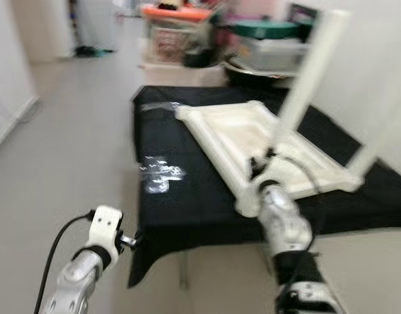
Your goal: Building children table
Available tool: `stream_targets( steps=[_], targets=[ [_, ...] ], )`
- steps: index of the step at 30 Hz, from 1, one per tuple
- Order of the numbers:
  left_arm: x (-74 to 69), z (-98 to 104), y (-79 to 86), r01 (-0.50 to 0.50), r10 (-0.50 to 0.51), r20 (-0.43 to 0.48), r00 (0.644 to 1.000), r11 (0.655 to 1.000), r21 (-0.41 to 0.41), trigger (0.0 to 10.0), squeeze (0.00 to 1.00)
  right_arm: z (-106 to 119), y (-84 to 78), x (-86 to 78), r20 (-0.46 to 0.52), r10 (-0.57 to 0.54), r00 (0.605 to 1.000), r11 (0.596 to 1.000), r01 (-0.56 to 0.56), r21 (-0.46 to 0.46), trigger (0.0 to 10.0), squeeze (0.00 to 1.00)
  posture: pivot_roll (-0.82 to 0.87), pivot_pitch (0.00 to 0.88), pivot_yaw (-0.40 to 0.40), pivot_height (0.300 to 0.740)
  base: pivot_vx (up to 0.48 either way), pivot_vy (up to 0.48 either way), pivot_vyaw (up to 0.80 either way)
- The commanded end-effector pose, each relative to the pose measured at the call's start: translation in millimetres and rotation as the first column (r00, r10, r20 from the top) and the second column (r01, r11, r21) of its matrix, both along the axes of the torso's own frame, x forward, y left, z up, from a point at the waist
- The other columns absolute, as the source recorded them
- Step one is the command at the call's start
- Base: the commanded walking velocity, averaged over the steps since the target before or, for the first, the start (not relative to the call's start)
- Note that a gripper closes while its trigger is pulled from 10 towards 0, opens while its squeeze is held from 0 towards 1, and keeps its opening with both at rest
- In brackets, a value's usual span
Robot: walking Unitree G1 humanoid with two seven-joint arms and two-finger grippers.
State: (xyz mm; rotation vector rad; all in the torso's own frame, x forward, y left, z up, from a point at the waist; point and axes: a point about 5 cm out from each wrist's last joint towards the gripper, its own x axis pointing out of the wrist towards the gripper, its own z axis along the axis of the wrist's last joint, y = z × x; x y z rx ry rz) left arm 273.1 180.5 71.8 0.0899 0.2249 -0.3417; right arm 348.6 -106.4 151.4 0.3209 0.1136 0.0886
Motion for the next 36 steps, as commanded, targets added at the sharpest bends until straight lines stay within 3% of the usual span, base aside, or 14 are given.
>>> stream_targets(
  steps=[1,10,17,18,19,20,24,25,29,32,33,34,35,36],
  targets=[
    [-3.0,-5,2.5,-0.005,0.005,-0.019,1.000,1.000,-0.001,10.0,0.00,22,15.7,-0.6,0.110,0.178,0.978,0.984,-0.179,0.003,10.0,0.00,0.05,0.000,-0.101,0.740,0.000,0.000,0.00],
    [-3.3,-6,3.3,-0.015,0.015,-0.016,1.000,1.000,-0.003,10.0,0.00,47,26.1,-4.5,0.187,0.625,0.758,0.780,-0.593,-0.202,10.0,0.00,0.07,0.000,-0.118,0.740,0.000,0.000,0.00],
    [-4.1,-6,2.9,-0.019,0.019,-0.015,1.000,1.000,-0.004,10.0,0.00,32,32.1,2.0,0.118,0.693,0.711,0.713,-0.653,-0.256,10.0,0.00,0.08,0.000,-0.123,0.740,0.000,0.000,0.00],
    [-4.2,-5,3.3,-0.020,0.020,-0.014,1.000,1.000,-0.003,10.0,0.00,28,34.1,5.9,0.106,0.682,0.724,0.722,-0.643,-0.256,6.2,0.00,0.08,0.000,-0.125,0.740,0.000,0.000,0.00],
    [-4.2,-5,3.3,-0.020,0.020,-0.014,1.000,1.000,-0.003,10.0,0.00,28,34.1,5.9,0.106,0.682,0.724,0.722,-0.643,-0.256,6.2,0.00,0.08,0.000,-0.125,0.740,0.000,0.000,0.00],
    [-4.3,-5,3.9,-0.022,0.022,-0.013,1.000,1.000,-0.002,10.0,0.00,24,32.1,13.9,0.087,0.614,0.784,0.776,-0.580,-0.248,0.0,0.00,0.09,0.000,-0.127,0.740,0.000,0.000,0.00],
    [-5.1,-5,5.5,-0.026,0.026,-0.013,1.000,1.000,0.000,10.0,0.00,16,13.0,32.9,0.015,0.327,0.945,0.922,-0.316,-0.223,0.0,0.00,0.09,0.000,-0.125,0.740,0.000,0.000,0.00],
    [-5.5,-5,6.0,-0.026,0.026,-0.015,1.000,1.000,0.001,10.0,0.00,11,-7.0,37.2,-0.031,0.105,0.994,0.973,-0.109,-0.205,0.0,0.00,0.08,0.000,-0.122,0.740,0.000,0.000,0.00],
    [-5.9,-6,5.7,-0.024,0.024,-0.017,1.000,1.000,0.001,10.0,0.00,-8,-41.4,25.8,-0.142,-0.300,0.943,0.937,0.262,-0.232,0.0,0.00,0.07,0.000,-0.117,0.740,0.000,0.000,0.00],
    [-5.7,-6,5.4,-0.023,0.023,-0.018,1.000,1.000,0.000,10.0,0.00,-11,-40.2,20.7,-0.153,-0.314,0.937,0.932,0.274,-0.237,0.0,0.00,0.07,0.000,-0.117,0.740,0.000,0.000,0.00],
    [-5.5,-6,4.5,-0.021,0.021,-0.018,1.000,1.000,0.000,10.0,0.00,-12,-28.1,13.3,-0.145,-0.276,0.950,0.944,0.239,-0.228,2.5,0.00,0.07,0.000,-0.112,0.740,0.000,0.000,0.00],
    [-5.5,-6,4.5,-0.021,0.021,-0.018,1.000,1.000,0.000,10.0,0.00,-12,-28.1,13.3,-0.145,-0.276,0.950,0.944,0.239,-0.228,2.5,0.00,0.07,0.000,-0.112,0.740,0.000,0.000,0.00],
    [-5.1,-6,3.5,-0.018,0.018,-0.018,1.000,1.000,-0.001,10.0,0.00,-11,-6.0,4.8,-0.130,-0.172,0.976,0.964,0.140,-0.225,10.0,0.00,0.07,0.000,-0.111,0.740,0.000,0.000,0.00],
    [-4.5,-6,2.4,-0.014,0.014,-0.019,1.000,1.000,-0.002,10.0,0.00,-2,18.0,-3.9,-0.066,-0.041,0.997,0.977,0.027,-0.210,10.0,0.00,0.06,0.000,-0.106,0.740,0.000,0.000,0.00]
  ],
)
